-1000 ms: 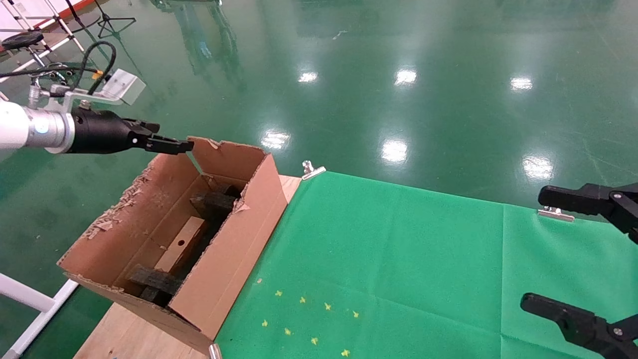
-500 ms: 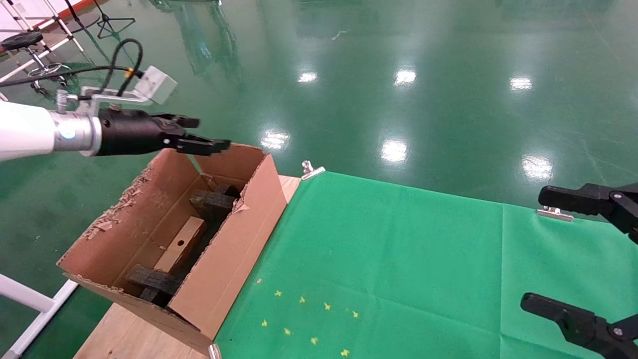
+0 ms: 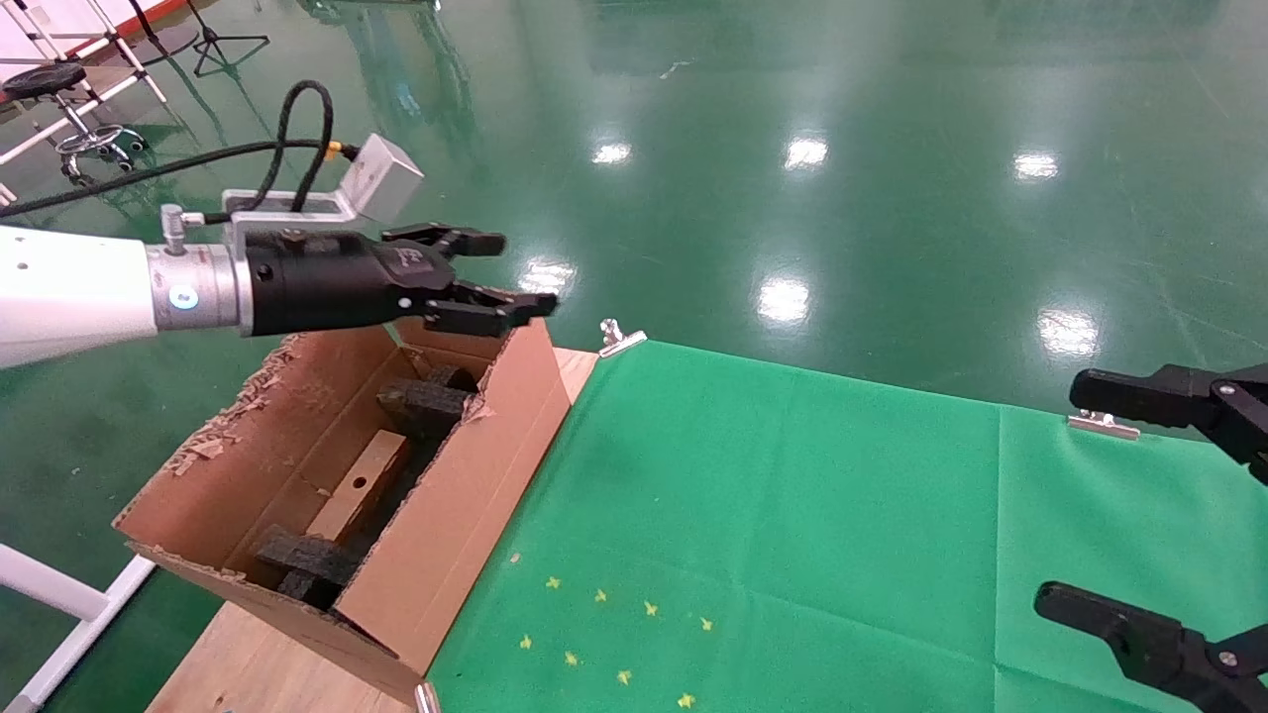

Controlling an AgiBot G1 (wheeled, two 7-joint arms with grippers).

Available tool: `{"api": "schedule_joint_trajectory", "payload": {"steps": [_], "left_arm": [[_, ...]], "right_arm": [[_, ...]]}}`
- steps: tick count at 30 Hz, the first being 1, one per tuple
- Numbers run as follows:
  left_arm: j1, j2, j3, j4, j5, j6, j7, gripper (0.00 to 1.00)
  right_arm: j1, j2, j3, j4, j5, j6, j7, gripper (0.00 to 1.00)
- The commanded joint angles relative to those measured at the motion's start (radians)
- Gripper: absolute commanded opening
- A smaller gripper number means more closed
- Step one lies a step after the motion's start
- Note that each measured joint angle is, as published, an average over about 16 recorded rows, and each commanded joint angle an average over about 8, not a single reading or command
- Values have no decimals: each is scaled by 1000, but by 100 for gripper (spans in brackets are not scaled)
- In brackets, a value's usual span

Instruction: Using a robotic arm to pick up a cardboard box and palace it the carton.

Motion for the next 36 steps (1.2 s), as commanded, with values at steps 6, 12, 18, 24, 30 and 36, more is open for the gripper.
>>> {"api": "schedule_joint_trajectory", "payload": {"steps": [6, 12, 18, 24, 30, 36], "left_arm": [[86, -9, -40, -112, -114, 43, 24, 100], [161, -17, -74, -209, -213, 80, 44, 100], [237, -25, -109, -308, -313, 117, 65, 100], [312, -33, -143, -405, -413, 154, 86, 100], [388, -41, -178, -503, -513, 192, 106, 100], [446, -46, -204, -579, -589, 221, 121, 100]], "right_arm": [[0, 0, 0, 0, 0, 0, 0, 100], [0, 0, 0, 0, 0, 0, 0, 100], [0, 0, 0, 0, 0, 0, 0, 100], [0, 0, 0, 0, 0, 0, 0, 100], [0, 0, 0, 0, 0, 0, 0, 100], [0, 0, 0, 0, 0, 0, 0, 100]]}}
